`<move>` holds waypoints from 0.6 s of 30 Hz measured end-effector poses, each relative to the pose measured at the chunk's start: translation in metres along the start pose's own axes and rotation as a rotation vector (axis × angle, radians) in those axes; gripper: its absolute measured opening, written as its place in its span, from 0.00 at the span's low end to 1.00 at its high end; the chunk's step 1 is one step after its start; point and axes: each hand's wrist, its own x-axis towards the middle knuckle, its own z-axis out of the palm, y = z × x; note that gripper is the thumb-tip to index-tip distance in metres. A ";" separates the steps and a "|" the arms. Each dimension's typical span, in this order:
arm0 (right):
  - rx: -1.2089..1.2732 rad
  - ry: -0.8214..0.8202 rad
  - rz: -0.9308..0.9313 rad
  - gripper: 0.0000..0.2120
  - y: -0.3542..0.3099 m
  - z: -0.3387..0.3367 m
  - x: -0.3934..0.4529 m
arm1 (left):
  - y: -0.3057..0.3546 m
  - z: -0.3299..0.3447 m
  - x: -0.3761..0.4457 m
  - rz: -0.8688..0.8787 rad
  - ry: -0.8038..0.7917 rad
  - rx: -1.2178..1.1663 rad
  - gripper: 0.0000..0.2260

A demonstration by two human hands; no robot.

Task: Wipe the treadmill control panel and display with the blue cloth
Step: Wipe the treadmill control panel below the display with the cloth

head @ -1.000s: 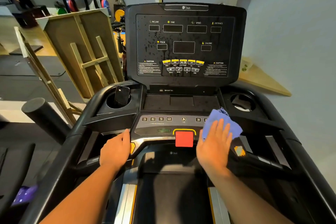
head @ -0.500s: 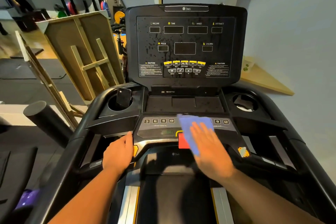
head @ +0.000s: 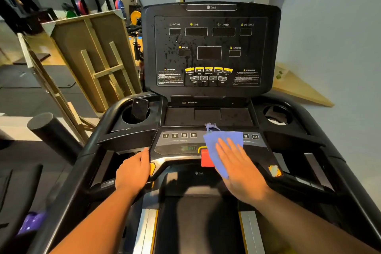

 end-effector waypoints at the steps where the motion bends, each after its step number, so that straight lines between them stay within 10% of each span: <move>1: -0.021 -0.006 0.004 0.41 0.015 0.004 -0.012 | 0.000 0.000 0.000 0.005 0.000 -0.002 0.29; 7: 0.174 0.084 0.503 0.31 0.015 -0.012 0.015 | 0.000 -0.001 0.002 -0.007 -0.001 0.066 0.29; 13: 0.074 0.020 -0.040 0.36 -0.003 0.003 0.011 | 0.002 -0.001 0.001 -0.031 -0.011 0.072 0.29; 18: 0.078 0.051 0.123 0.31 0.046 0.009 -0.039 | 0.004 -0.004 -0.001 -0.036 -0.014 0.055 0.29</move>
